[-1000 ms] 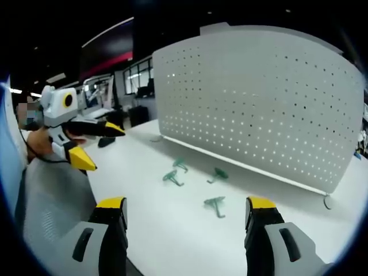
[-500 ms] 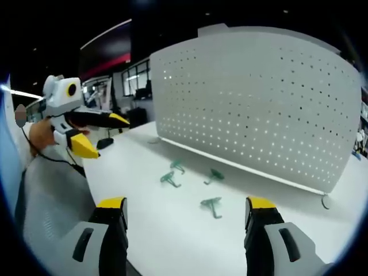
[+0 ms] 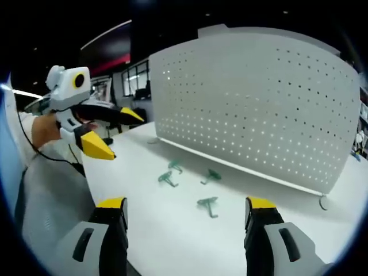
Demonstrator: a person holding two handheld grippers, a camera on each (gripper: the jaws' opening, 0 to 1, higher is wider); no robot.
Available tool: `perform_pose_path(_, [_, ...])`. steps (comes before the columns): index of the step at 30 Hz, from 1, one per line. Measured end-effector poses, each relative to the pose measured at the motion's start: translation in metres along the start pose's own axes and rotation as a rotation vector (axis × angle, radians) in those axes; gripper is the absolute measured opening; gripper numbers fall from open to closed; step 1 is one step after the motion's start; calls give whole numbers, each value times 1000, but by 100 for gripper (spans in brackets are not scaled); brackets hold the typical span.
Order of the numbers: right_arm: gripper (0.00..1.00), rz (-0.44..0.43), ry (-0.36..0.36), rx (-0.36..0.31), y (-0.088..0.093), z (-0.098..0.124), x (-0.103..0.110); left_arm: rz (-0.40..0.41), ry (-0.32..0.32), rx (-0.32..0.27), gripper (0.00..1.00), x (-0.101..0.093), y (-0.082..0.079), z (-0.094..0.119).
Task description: Insert the hook assembly into the mounting plate slot until the hook locks in place.
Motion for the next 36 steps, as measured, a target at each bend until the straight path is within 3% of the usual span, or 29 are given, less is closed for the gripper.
perform_pose_path(16, [84,-35,18,-22,11,4,-4,-57,84,49,45,-13,-6,-43])
perform_pose_path(25, [84,-61,28,-10,20,4,-7,-103,117,106,37,-24,10,-76])
perform_pose_path(36, [83,-78,31,-5,26,1,-10,-107,103,156,28,-32,26,-106])
Point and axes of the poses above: the point that each gripper's makers call its tool centre point, and the gripper's own axes: z roughly backward along the fingers, x roughly to its left, y roughly out of its underside, the point moved 3 cm from there along z, roughly backward along the fingers, and after that the axes turned 14 degrees about -y, right-handed, at the moved point
